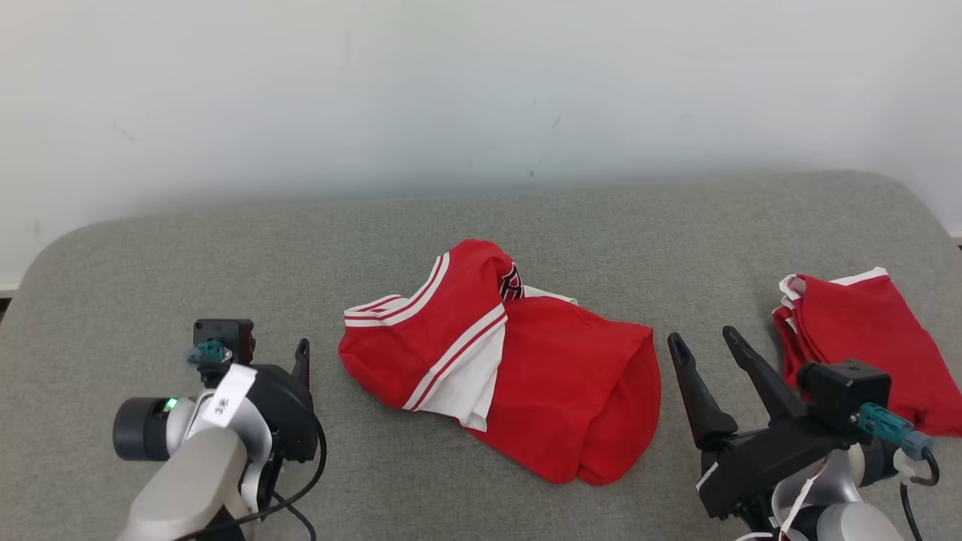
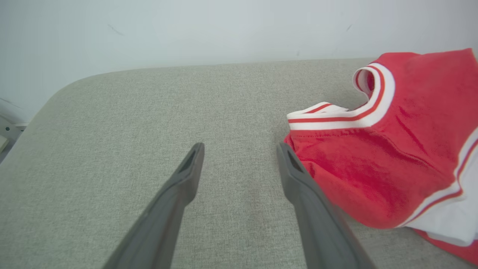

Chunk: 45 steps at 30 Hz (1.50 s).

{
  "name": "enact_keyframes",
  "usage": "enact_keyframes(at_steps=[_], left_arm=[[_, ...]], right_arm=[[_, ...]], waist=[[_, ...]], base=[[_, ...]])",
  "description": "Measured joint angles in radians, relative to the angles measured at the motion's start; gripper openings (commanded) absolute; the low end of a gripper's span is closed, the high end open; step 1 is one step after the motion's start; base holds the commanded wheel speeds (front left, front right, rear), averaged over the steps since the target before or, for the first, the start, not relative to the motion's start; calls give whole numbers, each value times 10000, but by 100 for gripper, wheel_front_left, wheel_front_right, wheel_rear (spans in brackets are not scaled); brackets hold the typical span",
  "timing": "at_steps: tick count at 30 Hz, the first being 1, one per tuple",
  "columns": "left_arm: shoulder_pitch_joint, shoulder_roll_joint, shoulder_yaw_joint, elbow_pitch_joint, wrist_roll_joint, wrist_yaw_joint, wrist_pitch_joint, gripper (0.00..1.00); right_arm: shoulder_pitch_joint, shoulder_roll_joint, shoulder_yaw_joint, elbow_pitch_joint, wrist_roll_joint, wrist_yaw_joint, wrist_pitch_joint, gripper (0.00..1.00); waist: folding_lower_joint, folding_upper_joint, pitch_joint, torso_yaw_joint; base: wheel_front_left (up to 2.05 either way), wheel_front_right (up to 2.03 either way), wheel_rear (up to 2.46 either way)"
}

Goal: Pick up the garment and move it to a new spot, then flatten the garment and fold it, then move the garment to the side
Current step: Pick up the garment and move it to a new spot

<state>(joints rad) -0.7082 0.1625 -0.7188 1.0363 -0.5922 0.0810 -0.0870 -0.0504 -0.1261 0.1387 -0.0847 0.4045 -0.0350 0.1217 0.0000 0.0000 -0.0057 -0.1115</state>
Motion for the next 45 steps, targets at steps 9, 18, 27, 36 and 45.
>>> enact_keyframes(at_steps=[9, 18, 27, 36, 45], left_arm=[[784, -167, -196, -986, -12, -205, -1005, 100], [1440, -514, -663, -1975, 102, -397, -1177, 100], [2057, -698, -454, -3563, 19, -309, -1501, 100], [3181, -267, 587, -5823, -165, 153, -1636, 100], [5086, 683, 1655, -7764, -253, 343, -1651, 100]], right_arm=[[468, -56, -151, 88, 0, -94, -69, 100], [490, 6, 36, 138, 0, -94, -67, 100], [897, 84, -391, 117, 222, -230, -288, 100], [1073, 295, -1051, 267, 454, -447, -1141, 100], [1513, 366, -1553, 669, 619, -539, -1766, 100]], waist=[[0, 0, -241, 253], [-1, 0, -410, 301], [-1, 0, -461, 157], [0, 0, -483, 486], [-1, -1, -631, 839]], base=[[0, 0, 0], [0, 0, 0], [0, 0, 0], [0, 0, 0], [0, 0, 0]])
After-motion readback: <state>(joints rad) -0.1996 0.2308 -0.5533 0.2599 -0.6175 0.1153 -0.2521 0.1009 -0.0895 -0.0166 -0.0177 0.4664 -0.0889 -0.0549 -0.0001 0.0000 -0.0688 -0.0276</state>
